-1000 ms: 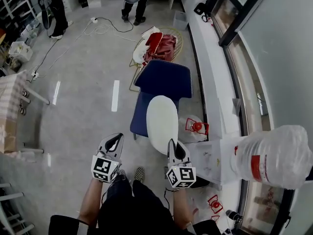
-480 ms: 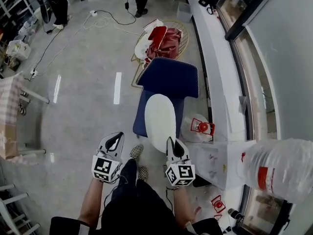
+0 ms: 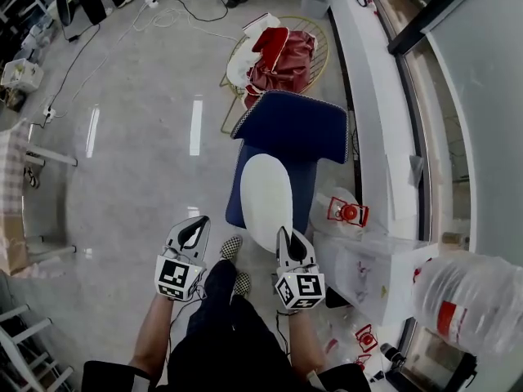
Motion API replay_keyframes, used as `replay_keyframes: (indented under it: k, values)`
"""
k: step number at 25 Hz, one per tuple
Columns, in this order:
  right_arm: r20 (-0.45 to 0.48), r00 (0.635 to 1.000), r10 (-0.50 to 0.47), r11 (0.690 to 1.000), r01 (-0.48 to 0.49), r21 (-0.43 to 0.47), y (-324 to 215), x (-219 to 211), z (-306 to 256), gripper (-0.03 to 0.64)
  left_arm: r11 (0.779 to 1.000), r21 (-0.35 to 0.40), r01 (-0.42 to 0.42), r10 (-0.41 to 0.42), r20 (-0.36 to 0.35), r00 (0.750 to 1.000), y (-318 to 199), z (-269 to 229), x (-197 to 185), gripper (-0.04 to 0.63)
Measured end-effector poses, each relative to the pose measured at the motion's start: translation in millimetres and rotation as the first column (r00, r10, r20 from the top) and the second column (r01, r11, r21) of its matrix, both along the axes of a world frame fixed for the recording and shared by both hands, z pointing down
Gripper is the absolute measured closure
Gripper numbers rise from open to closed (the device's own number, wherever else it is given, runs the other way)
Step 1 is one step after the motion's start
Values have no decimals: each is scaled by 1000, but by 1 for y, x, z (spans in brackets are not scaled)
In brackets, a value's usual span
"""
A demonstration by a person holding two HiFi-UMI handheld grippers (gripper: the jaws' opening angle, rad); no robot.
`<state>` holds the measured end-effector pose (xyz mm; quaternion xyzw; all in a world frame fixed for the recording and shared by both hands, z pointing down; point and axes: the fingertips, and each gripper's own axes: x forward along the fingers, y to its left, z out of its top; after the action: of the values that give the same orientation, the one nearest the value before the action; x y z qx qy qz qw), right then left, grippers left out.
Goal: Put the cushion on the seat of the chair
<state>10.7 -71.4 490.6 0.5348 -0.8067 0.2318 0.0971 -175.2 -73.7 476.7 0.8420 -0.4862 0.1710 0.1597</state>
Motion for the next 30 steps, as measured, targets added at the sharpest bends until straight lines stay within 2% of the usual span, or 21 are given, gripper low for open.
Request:
replay_keyframes:
  k: [16, 30]
  values:
    - [2, 1000, -3, 994, 3, -107, -48, -42, 78, 568, 993, -117, -10, 8, -20, 1000, -37, 76, -25, 577]
    - [4, 1000, -13, 990, 13, -142, -72, -77, 108, 568, 987, -163, 2, -6, -19, 1000, -56, 103, -58, 577]
